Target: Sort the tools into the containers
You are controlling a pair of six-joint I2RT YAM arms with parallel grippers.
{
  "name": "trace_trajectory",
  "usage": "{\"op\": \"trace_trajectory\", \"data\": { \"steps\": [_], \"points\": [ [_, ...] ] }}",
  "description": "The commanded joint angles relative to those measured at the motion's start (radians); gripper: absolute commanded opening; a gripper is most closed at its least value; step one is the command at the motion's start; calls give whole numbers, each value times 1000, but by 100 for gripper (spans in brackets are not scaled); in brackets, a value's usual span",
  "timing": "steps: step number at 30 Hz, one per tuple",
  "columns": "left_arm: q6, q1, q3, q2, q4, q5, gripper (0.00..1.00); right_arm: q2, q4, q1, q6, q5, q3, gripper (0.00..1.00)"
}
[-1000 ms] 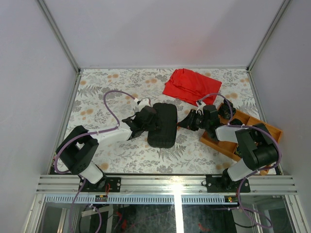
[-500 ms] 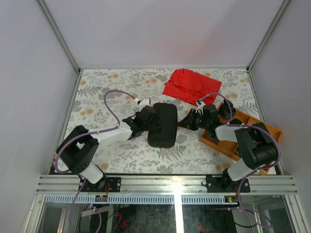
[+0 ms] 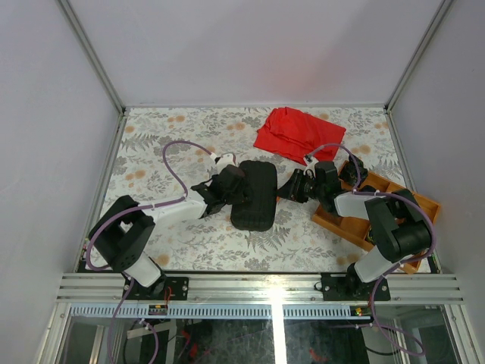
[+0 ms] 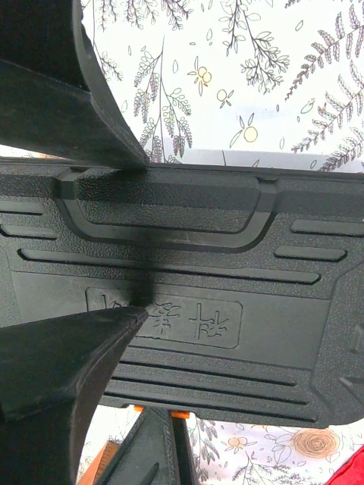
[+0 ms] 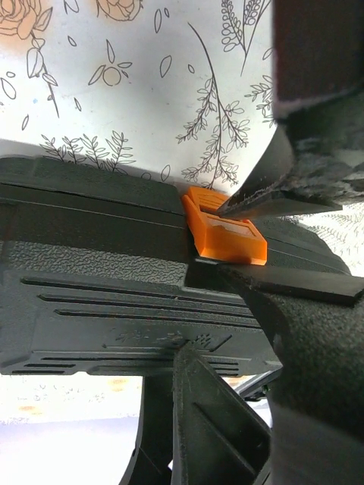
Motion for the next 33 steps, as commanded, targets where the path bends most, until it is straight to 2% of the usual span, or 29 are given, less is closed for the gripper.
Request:
{"op": "trace_trajectory", "data": {
  "steps": [1, 11, 18, 33],
  "points": [
    [40, -39, -63, 106, -201, 99, 66, 23, -81, 15, -50, 60, 2, 37],
    [40, -38, -63, 104, -201, 99, 65, -28, -22, 15, -21, 76, -40, 39],
    [37, -39, -69, 99, -200, 99, 65, -52, 43, 15, 4, 76, -70, 47],
    [40, -39, -66, 106, -198, 100, 65, -60, 94, 14, 20, 67, -86, 51]
  ]
}}
